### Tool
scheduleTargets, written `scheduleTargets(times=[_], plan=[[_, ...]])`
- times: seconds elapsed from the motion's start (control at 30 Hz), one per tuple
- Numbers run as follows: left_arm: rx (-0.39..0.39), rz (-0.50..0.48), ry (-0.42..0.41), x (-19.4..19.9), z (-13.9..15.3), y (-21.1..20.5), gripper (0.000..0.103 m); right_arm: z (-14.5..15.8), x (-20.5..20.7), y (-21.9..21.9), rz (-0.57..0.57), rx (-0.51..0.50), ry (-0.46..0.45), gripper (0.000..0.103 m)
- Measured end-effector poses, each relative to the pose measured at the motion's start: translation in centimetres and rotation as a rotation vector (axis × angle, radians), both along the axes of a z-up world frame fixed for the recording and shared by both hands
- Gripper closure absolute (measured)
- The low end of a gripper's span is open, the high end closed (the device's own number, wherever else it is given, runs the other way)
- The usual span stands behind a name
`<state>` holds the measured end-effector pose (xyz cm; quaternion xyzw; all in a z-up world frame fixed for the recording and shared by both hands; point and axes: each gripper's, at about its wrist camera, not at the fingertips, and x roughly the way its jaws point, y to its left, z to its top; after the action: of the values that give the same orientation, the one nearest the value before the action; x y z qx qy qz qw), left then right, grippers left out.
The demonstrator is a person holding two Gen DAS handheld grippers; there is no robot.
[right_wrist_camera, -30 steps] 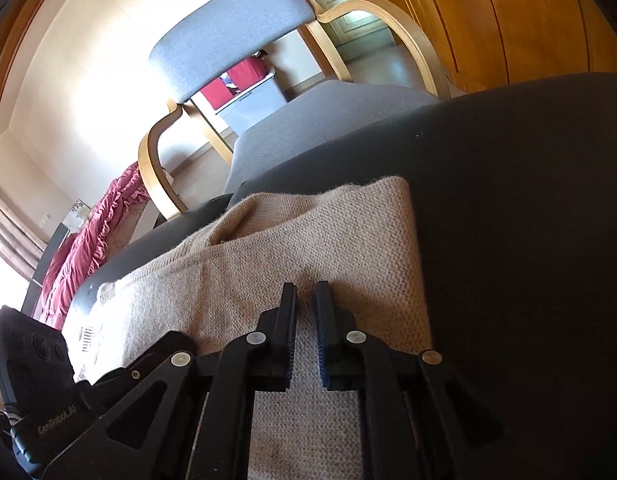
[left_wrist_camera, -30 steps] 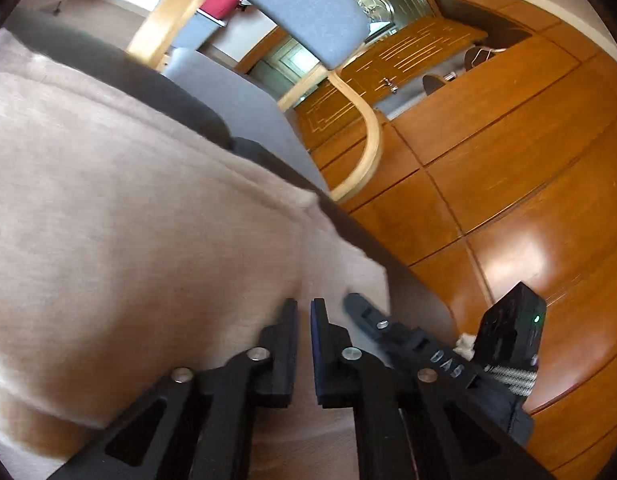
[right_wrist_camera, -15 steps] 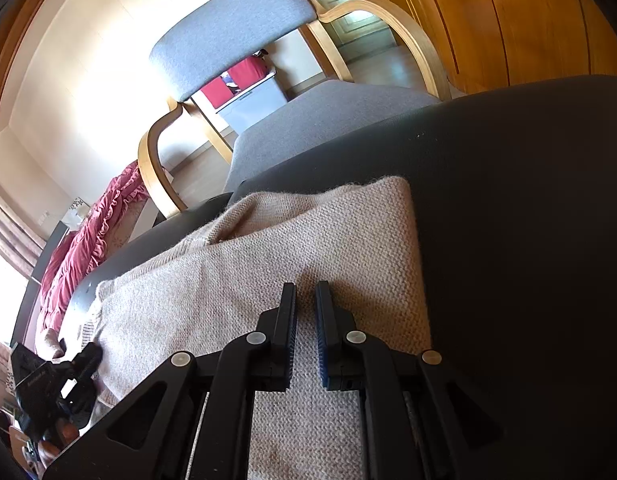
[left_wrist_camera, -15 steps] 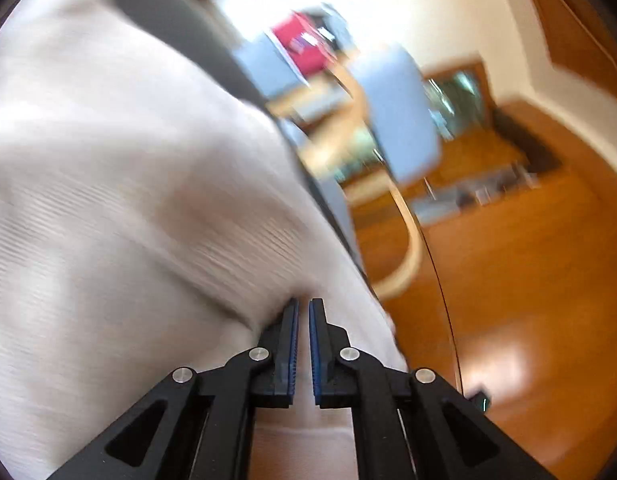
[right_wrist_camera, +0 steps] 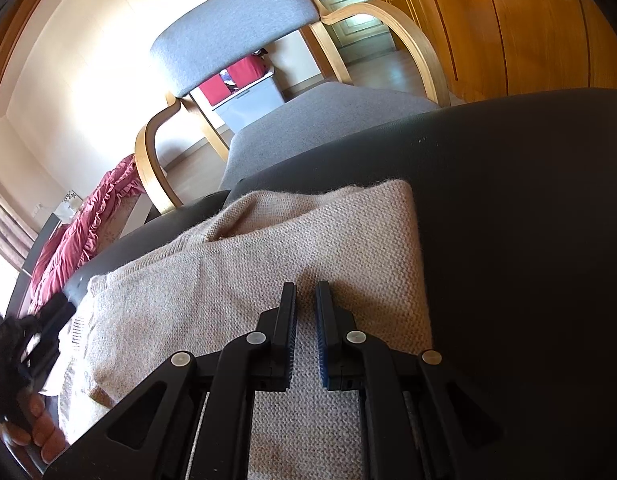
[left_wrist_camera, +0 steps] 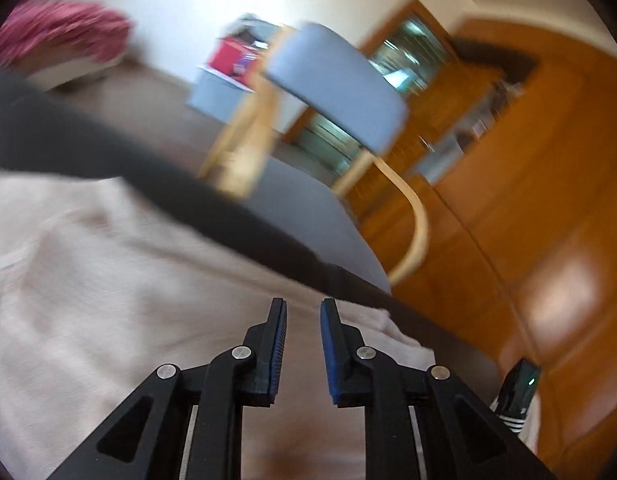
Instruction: Fold clothes
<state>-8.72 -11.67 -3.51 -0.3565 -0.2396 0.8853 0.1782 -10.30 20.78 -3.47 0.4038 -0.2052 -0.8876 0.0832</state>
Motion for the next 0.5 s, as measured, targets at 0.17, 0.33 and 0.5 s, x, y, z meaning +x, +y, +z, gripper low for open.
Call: scheduleTargets(times=[0.17,0.33,0.5], plan=[[-0.091,-0.037,-0.082,-3.6,-2.9,1.5,0.087,-0.1,-0.1,0.1,0.002,-0.013,0.000,0.095],[0.087,0.015,-0.103,-3.6,-4.9,-3.8,0.100,-0.1,-0.2,0.2,0.005,-0.018,0.000,0.095],[0.105,0.136,-0.090,-2.2,-5.4,-8.1,0.101,-0.1,-0.2,0.2,0.007,-0.016,0.001,0.095]])
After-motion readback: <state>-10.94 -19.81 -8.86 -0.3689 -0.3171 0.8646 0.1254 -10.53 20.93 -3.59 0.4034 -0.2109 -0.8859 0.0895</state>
